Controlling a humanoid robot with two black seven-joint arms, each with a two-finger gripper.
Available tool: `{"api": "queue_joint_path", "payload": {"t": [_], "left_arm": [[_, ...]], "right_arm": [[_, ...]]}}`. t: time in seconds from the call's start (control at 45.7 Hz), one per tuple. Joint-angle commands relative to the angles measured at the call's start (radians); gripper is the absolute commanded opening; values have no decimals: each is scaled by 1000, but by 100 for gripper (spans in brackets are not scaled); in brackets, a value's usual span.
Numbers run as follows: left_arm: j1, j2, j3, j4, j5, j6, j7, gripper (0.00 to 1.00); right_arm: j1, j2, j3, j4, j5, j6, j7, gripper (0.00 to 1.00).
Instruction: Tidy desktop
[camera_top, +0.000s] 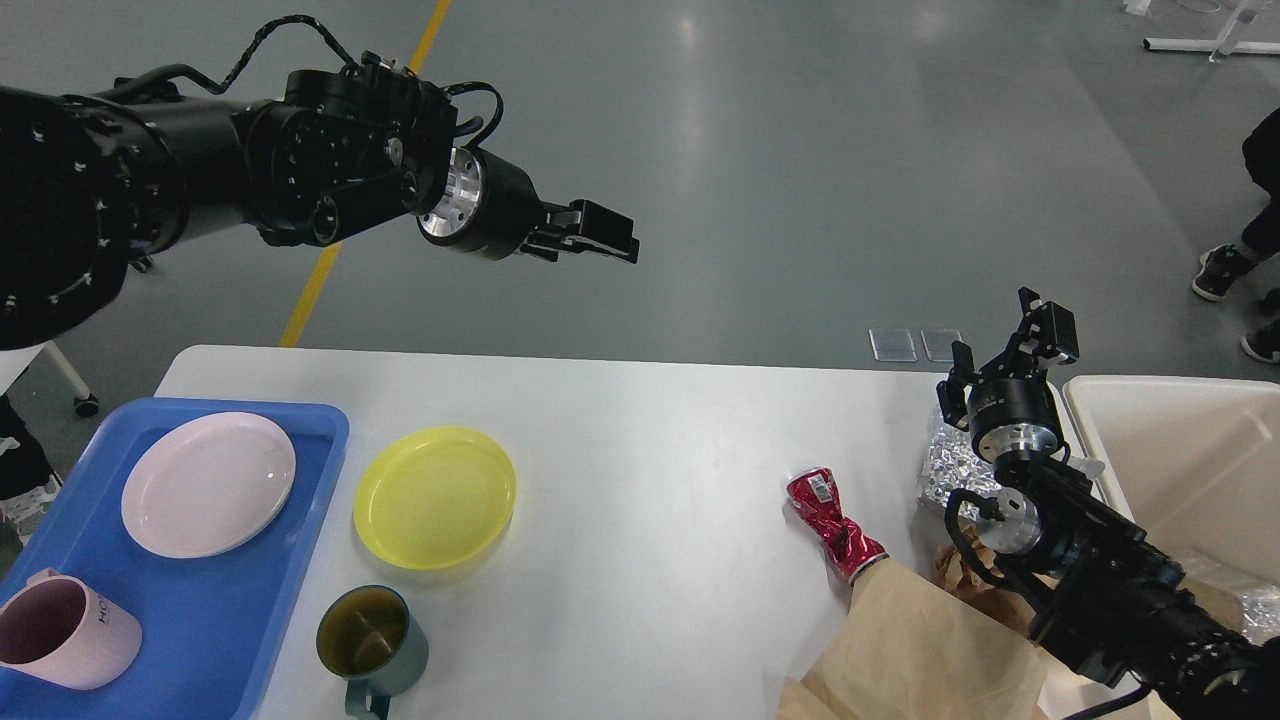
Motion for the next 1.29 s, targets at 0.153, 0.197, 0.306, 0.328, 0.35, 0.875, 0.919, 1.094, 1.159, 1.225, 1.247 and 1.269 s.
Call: {"api": "queue_joint_path", "payload": {"t": [0.153, 0.197, 0.306, 0.328, 0.35, 0.875, 0.919, 1.094, 1.159, 1.225, 1.247, 1.269], "left_arm": [[-93, -22, 95, -169, 0, 0, -1, 96], [-103, -24, 115, -200, 0, 0, -1, 96], [-143, -24, 158, -253, 0, 0, -1, 96], [-151, -22, 167, -258, 0, 0, -1, 96], [-158, -22, 177, -260, 0, -1, -1, 96], [-292, -27, 243, -303, -3, -109, -4, 96], [-289, -27, 243, -316, -2, -116, -3, 96], [-300, -25, 253, -321, -3, -123, -1, 96], [-300, -27, 253, -321, -3, -123, -1, 96], [-298, -27, 253, -321, -3, -123, -1, 96], [-298, -27, 253, -321, -3, -123, -1, 96], [-300, -27, 253, -321, -3, -123, -1, 96]], "right_arm": [[0, 0, 0, 0, 0, 0, 0, 100], [0, 0, 0, 0, -1, 0, 0, 100], [0, 0, 0, 0, 0, 0, 0, 100], [0, 0, 1, 0, 0, 0, 0, 100], [0, 0, 0, 0, 0, 0, 0, 100], [0, 0, 0, 2, 0, 0, 0, 100], [0, 0, 0, 2, 0, 0, 0, 100], [0, 0, 0, 2, 0, 0, 0, 100], [0, 0, 0, 2, 0, 0, 0, 100], [0, 0, 0, 1, 0, 0, 0, 100], [0, 0, 0, 2, 0, 0, 0, 100], [0, 0, 0, 2, 0, 0, 0, 100]]}}
